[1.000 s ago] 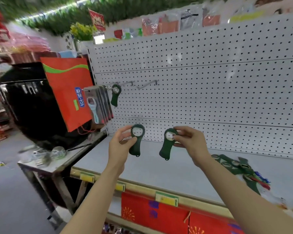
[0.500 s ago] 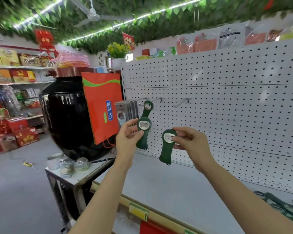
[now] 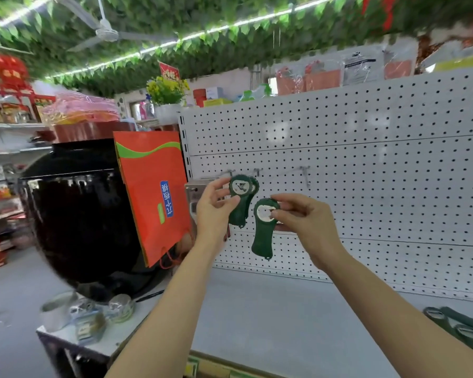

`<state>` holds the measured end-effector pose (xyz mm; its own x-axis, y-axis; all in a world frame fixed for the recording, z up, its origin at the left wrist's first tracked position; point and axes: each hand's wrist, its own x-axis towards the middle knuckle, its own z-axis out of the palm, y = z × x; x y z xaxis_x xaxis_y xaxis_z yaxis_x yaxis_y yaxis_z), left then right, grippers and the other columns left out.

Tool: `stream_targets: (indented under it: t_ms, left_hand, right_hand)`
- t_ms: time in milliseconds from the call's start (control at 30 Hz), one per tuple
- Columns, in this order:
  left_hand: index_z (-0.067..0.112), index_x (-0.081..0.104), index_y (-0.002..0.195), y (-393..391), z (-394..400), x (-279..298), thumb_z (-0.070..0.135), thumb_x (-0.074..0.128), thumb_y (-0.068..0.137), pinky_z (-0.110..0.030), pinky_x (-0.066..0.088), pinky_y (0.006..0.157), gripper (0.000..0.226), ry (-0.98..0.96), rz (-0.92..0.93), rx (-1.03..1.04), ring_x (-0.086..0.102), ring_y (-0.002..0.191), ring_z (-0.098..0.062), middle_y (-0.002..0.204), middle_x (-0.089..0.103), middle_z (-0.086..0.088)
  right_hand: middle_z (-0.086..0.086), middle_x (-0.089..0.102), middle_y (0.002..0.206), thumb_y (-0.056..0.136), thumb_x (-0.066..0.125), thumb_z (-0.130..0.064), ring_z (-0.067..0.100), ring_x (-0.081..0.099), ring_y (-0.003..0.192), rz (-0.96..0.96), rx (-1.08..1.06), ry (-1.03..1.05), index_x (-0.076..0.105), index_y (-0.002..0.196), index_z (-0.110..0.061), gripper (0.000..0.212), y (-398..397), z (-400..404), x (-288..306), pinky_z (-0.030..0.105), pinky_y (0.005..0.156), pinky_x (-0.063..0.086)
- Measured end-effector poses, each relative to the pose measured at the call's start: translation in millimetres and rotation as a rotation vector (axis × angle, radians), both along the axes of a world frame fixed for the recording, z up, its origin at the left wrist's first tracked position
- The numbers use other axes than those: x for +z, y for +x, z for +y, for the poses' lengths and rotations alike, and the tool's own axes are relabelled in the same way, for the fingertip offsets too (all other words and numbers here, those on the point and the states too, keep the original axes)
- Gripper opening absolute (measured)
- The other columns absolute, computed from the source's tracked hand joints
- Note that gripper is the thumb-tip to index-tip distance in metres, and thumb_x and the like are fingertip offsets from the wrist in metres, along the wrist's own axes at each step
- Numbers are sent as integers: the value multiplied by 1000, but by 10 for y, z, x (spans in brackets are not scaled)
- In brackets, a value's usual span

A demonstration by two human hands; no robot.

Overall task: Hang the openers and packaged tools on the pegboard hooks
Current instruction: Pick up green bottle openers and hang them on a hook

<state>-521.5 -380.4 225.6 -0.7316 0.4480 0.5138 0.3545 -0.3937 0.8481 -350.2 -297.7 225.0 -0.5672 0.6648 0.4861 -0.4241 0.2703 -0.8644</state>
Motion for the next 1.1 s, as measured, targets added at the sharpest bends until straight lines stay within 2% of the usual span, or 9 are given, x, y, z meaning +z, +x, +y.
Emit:
stream_targets:
  t_ms: [67,167,233,333,467,633,733,833,1100]
  left_hand:
    - [35,67,116,-63,55,-5,0,71,87,-42,58,89,45,-17,11,-23,69,104,-23,113,72,-3]
    - [32,66,115,-124,149,-8,-2,67,89,-26,58,76,42,-34,34,-43,69,93,-9,108,72,2]
    - [37,64,110,-167,222,-28,0,67,90,-26,57,73,43,-70,58,-38,68,92,-13,106,71,3]
    - [42,64,107,-228,344,-64,3,67,90,-31,58,75,43,-106,56,-5,68,95,-18,105,71,2]
    - [38,65,109,-255,445,-31,4,67,91,-14,51,59,38,-132,81,36,65,86,-14,100,68,4]
    - [36,66,118,-394,373,-23,1,68,89,-32,58,84,46,-206,214,71,67,100,-12,109,70,8]
    - [34,64,126,-414,202,17,1,69,88,-27,55,92,50,-214,320,109,64,106,-3,122,67,10]
    - [30,65,128,-359,7,68,3,64,92,-18,54,90,45,-142,429,123,63,105,3,127,65,9]
    - [27,67,127,-226,-57,85,12,69,92,-19,56,79,38,-98,551,91,65,101,-5,122,64,11]
  right_hand:
    - [13,66,87,80,71,6,16,72,77,10,-25,8,73,104,-7,27,-40,-45,7,29,69,60]
    - [6,65,81,80,71,6,13,70,74,15,-49,15,73,103,-6,26,-86,-65,30,27,68,59]
    - [4,65,77,80,71,6,16,70,75,19,-47,23,73,101,-7,26,-110,-54,51,30,69,60]
    - [13,70,84,80,70,6,19,72,78,11,-45,55,73,101,-7,25,-145,3,96,32,69,61]
    - [20,71,93,80,71,5,27,72,85,-3,-74,49,73,103,-7,26,-242,88,139,36,72,62]
    - [19,72,94,80,71,5,24,73,83,9,-32,80,73,101,-10,26,-429,76,174,36,71,62]
    - [15,72,92,81,70,4,23,72,83,34,-32,81,73,99,-12,25,-528,65,209,36,72,62]
    - [12,70,88,81,71,2,26,71,85,53,-38,77,74,100,-14,25,-629,66,248,37,73,62]
    - [23,66,95,80,73,-1,32,70,89,58,-85,90,74,97,-20,26,-829,159,226,38,74,62]
